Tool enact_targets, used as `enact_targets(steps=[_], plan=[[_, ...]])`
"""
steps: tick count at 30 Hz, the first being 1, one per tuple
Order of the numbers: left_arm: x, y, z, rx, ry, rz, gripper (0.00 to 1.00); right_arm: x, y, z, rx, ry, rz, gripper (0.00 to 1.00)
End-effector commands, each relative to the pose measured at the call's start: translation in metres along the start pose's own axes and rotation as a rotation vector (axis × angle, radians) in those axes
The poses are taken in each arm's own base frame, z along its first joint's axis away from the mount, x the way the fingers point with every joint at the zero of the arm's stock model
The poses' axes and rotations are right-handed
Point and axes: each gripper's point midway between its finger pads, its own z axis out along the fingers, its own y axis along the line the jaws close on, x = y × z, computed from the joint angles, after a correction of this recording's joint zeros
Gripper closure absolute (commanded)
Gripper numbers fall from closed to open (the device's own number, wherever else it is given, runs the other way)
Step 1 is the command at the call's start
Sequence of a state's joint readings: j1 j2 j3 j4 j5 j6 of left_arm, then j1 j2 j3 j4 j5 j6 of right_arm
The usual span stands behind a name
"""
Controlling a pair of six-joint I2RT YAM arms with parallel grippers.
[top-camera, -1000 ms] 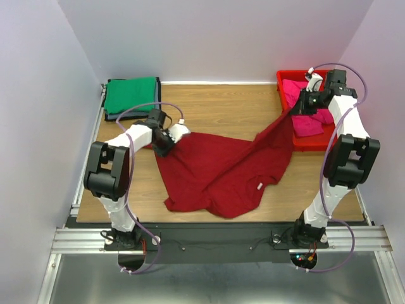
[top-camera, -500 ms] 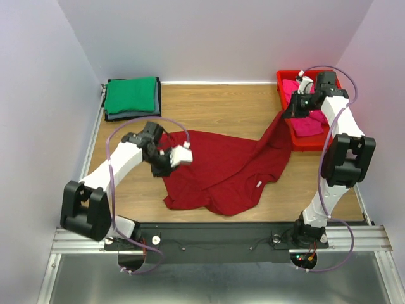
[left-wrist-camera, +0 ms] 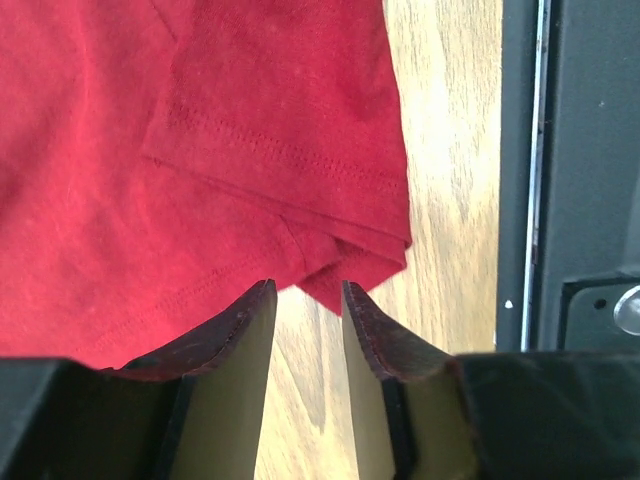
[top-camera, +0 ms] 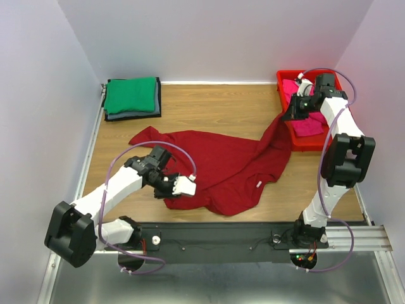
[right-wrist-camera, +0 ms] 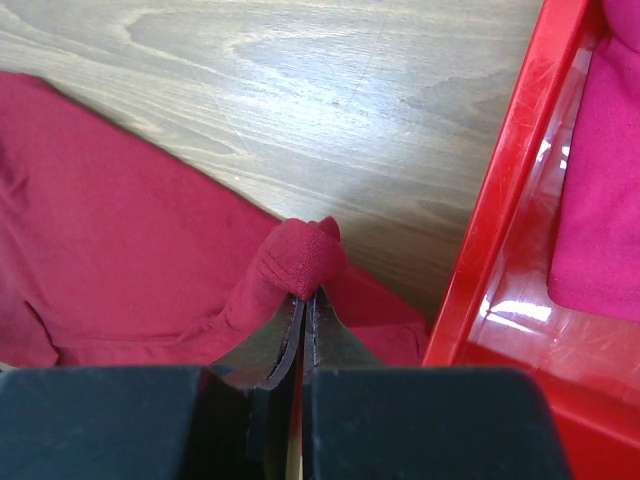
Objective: Fold and stack the t-shirts
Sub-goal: Flatten the tshirt out
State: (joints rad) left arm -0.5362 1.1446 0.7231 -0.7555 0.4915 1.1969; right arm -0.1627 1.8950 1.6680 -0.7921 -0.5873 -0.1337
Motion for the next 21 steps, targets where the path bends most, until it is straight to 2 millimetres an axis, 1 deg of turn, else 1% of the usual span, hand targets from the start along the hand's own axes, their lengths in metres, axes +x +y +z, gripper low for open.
enact_targets(steps=[1,5,10,15,21], plan=[[-0.002,0.001,0.007,-0.008,-0.005,0.062,0.55,-0.017,0.009,-0.014,0.008,-0.065,-0.046,0.99],[0.002,-0.007,0.016,0.013,0.015,0.075,0.54,-0.016,0.008,-0.013,0.009,-0.062,-0.048,0.99],[0.006,-0.009,0.02,0.023,0.045,0.077,0.5,-0.015,0.007,-0.013,0.014,-0.059,-0.049,0.99],[0.016,-0.011,0.025,0.026,0.096,0.082,0.48,-0.014,0.006,-0.012,0.014,-0.058,-0.047,0.99],[0.014,-0.011,0.028,0.02,0.088,0.077,0.46,-0.014,0.006,-0.011,0.013,-0.056,-0.043,0.99]])
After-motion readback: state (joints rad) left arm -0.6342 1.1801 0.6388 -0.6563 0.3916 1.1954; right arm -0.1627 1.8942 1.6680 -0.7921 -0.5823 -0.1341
